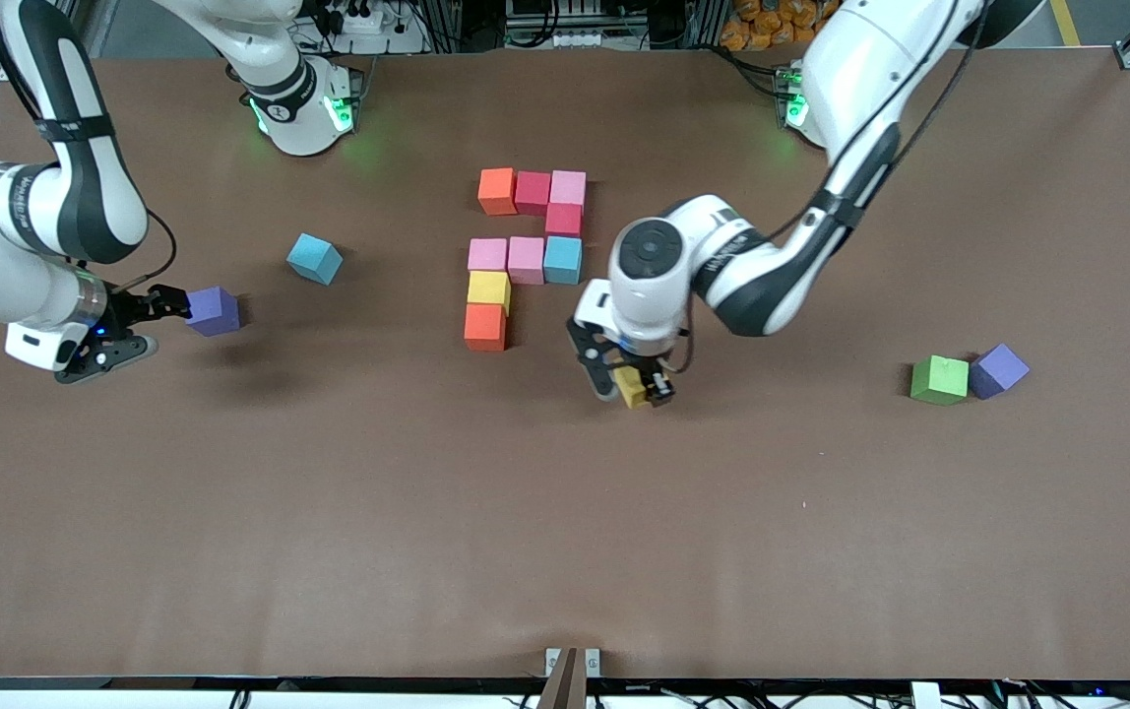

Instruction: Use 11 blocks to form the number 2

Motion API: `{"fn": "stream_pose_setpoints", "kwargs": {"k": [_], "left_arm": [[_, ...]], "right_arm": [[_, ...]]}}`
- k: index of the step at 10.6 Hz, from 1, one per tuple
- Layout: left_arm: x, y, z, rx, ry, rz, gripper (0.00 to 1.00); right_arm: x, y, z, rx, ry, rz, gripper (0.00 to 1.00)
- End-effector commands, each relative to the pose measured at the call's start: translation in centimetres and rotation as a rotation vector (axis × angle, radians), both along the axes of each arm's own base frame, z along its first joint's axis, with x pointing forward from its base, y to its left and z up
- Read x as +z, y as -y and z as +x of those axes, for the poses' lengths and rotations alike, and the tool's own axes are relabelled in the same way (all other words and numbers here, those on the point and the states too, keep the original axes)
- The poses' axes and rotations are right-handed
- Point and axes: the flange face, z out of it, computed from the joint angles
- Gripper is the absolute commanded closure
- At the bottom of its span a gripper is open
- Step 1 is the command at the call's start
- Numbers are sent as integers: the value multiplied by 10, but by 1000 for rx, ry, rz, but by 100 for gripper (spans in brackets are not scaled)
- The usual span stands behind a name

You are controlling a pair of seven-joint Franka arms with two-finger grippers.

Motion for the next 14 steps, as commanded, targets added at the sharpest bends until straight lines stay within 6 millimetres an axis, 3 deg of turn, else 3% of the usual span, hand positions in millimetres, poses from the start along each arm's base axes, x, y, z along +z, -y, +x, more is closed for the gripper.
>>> {"fn": "stream_pose_setpoints", "kwargs": {"k": [1,3,6,7,11,14], "left_arm": [[-6,23,-2,-136,13,23,100],[-22,38,1,-191,-8,7,100],[-48,56,-16,-218,-56,0,100],[-48,68,-22,-224,-59,-13,100],[-64,99,-45,-246,-92,-33,100],[-65,116,-56,-275,-69,-21,100]], "right_arm": [[-26,2,-12,-15,-6,28,0],[-49,8,-14,-28,-27,32,0],[-76,15,-23,-57,-38,39,0],[-82,14,-28,-57,-35,39,0],[-90,14,-38,-104,-50,67,0],[-94,23,-45,-124,-62,65,0]]}}
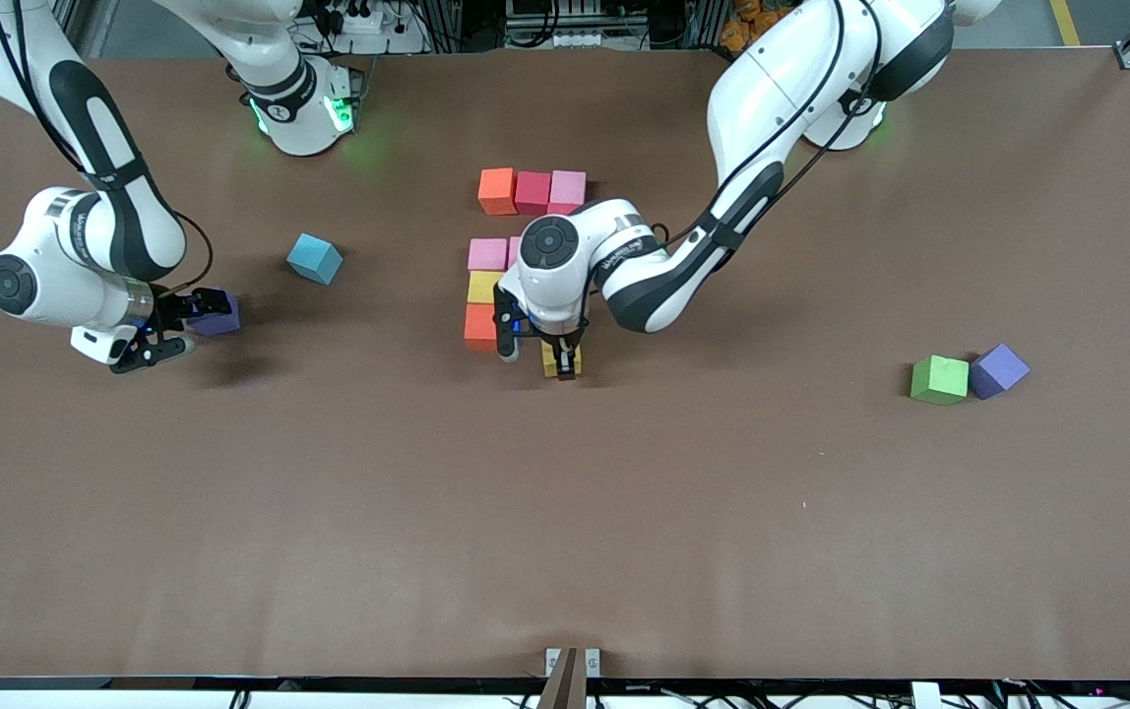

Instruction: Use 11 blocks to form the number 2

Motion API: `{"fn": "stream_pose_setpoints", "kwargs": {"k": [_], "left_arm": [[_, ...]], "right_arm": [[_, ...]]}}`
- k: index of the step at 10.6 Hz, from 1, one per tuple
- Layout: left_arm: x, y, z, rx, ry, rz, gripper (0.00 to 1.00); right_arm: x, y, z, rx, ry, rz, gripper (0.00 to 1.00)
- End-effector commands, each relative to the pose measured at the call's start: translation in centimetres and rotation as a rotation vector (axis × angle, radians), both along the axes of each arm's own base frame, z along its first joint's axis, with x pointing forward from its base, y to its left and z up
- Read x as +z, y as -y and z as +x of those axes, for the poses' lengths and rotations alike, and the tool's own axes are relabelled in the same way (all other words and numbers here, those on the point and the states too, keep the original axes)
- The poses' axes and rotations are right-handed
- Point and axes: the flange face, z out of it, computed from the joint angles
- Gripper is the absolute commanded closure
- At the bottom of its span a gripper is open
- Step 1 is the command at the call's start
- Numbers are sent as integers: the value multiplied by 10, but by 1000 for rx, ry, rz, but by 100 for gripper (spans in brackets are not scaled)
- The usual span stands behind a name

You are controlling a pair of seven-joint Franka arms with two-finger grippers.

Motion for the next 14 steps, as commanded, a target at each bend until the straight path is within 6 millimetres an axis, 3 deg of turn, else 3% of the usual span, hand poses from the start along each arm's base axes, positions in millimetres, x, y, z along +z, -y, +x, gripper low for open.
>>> {"fn": "stream_pose_setpoints", "kwargs": {"k": [1,3,7,12,14], "left_arm": [[0,15,-4,-30,22,15,100],[0,19,-2,-26,25,9,100],[-3,37,-16,-19,1,-12,100],[-6,44,-20,-7,-15,-27,100],[-6,48,-24,-10,-19,-31,100]], "right_arm": [[-5,5,-12,-14,1,8,0],[-13,3,-20,-14,11,5,0],[-13,3,-20,-26,7,2,3],[-13,0,-21,-30,-1,1,50],[-12,-1,-20,-30,-6,2,62]]}}
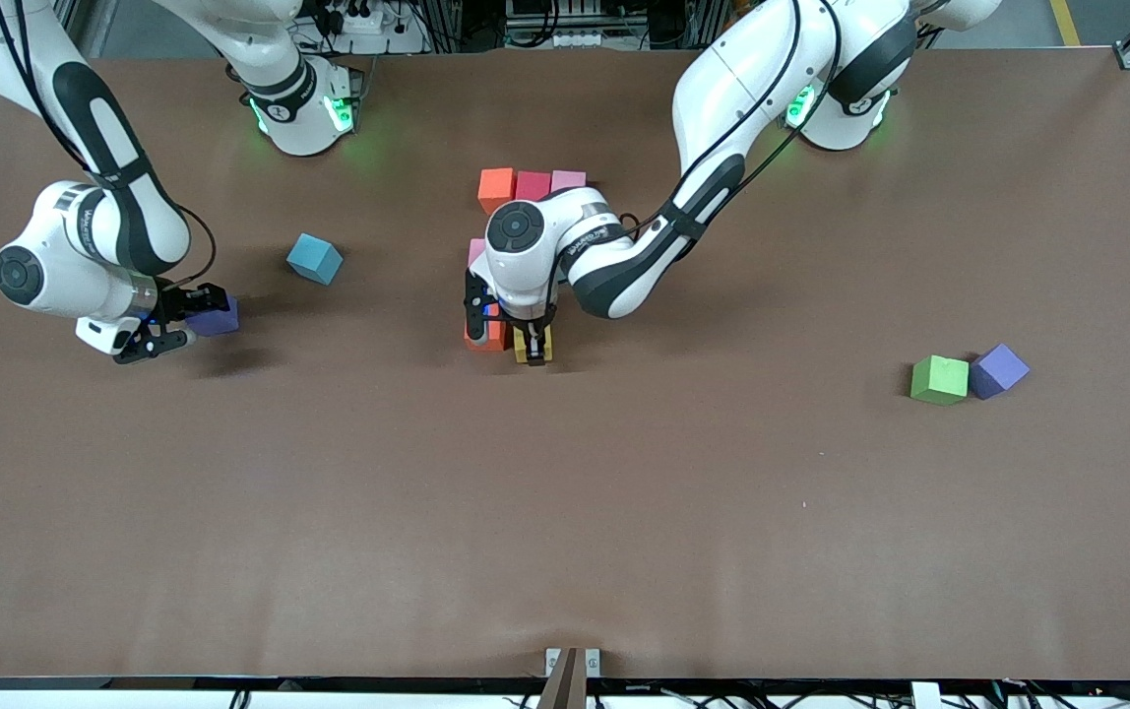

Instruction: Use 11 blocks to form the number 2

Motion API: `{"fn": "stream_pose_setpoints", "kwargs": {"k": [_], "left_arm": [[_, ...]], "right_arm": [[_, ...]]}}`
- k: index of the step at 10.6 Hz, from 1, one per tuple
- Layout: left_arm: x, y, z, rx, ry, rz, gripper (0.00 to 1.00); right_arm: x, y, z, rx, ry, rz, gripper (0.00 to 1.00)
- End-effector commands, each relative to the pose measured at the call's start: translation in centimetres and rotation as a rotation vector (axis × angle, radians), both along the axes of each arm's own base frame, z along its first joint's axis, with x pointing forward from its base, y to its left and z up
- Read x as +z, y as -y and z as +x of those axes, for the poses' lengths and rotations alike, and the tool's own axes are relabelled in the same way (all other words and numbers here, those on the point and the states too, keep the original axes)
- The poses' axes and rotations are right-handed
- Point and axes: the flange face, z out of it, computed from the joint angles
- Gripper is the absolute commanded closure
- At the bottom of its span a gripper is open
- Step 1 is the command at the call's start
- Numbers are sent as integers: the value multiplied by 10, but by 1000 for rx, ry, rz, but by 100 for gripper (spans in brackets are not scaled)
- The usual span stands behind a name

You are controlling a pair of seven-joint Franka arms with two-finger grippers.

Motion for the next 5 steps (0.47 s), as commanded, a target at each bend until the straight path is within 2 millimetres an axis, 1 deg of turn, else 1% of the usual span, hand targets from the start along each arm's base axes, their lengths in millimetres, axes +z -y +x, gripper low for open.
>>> {"fn": "stream_pose_setpoints", "kwargs": {"k": [1,3,5], "left_arm": [[0,12,-5,-6,-10,-4,100],[1,15,-3,-3,-5,-14,100],[0,18,-7,-13,0,-8,100]], "right_arm": [[5,-6,-2,-7,-11,5,65],[17,-8,11,0,3,3,67],[31,-15,27,20,21,2,67]]}}
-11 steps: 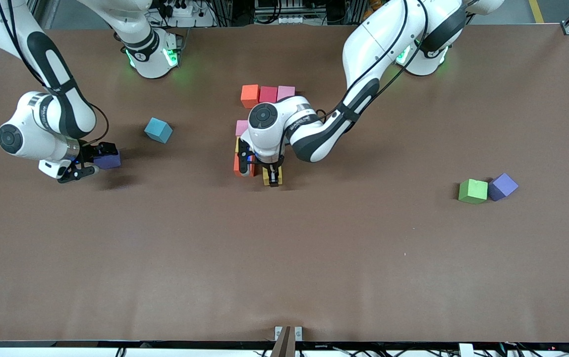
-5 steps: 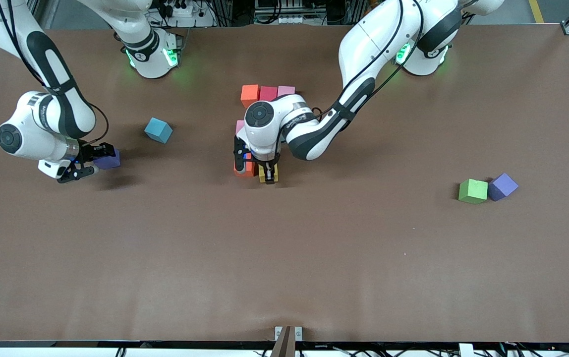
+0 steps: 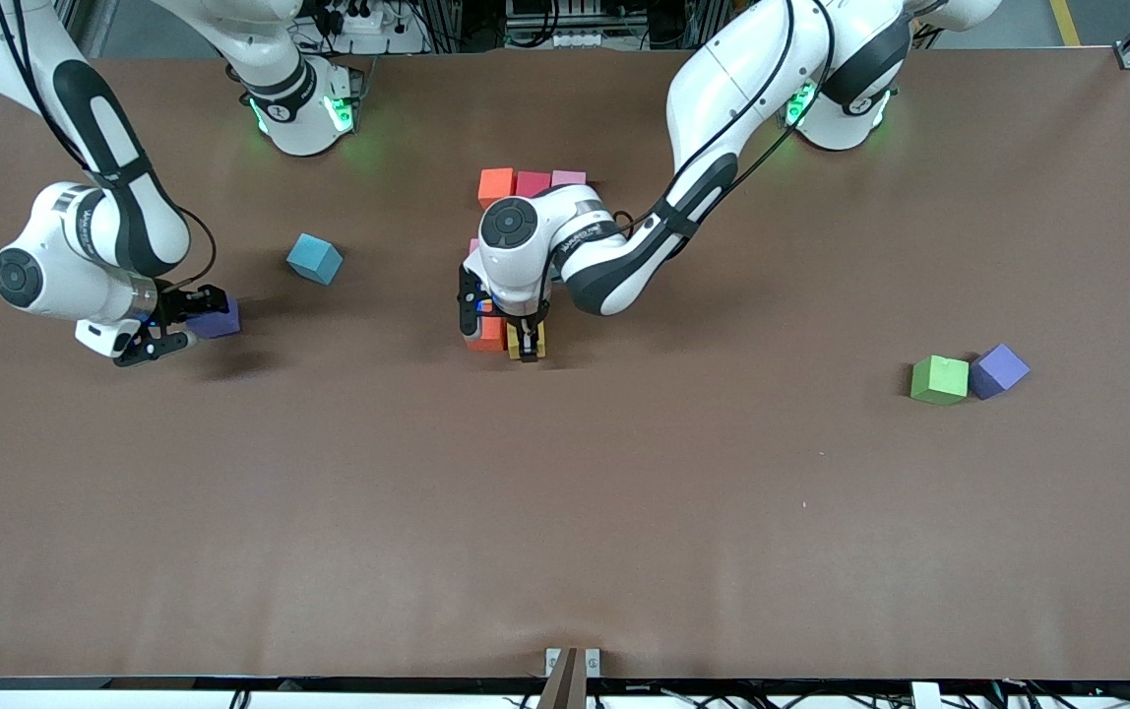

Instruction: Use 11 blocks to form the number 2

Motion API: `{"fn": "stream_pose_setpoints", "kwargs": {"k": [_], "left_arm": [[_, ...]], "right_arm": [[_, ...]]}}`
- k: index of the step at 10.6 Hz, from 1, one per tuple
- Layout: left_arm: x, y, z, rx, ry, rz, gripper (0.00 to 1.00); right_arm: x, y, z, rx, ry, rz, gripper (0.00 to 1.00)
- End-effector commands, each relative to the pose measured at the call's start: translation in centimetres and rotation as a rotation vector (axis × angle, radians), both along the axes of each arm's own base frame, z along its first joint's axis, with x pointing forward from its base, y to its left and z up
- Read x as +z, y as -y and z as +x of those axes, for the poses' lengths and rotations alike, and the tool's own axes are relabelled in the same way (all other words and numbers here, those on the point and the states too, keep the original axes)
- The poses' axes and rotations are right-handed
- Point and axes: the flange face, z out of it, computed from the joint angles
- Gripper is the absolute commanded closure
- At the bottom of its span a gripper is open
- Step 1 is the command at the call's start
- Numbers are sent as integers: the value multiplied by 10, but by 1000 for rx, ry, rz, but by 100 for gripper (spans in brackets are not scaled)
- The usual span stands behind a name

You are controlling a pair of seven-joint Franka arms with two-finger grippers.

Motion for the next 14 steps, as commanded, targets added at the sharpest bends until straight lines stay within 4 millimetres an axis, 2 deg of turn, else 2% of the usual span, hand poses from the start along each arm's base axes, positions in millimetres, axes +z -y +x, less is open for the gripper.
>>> {"fn": "stream_pose_setpoints", "kwargs": {"k": [1,5,9,10,11,14], "left_arm": [[-2,8,-1,-7,3,9,100],[-3,12,-5,-15,14,6,100],[-3,15,-8,-20,22,2,100],[-4,15,-9,-23,21,3,90],[-5,14,-9,-30,24,7,1],[-6,15,-11,-9,23,7,0]], "right_arm": [[20,-10,18,9,24,2,67],[34,-37,37,15,64,36,67],[51,-81,58,37,88,85,67],[54,-92,62,35,96,103,67],[55,-101,64,28,100,107,67],[61,-141,68,-11,98,100,67]]}}
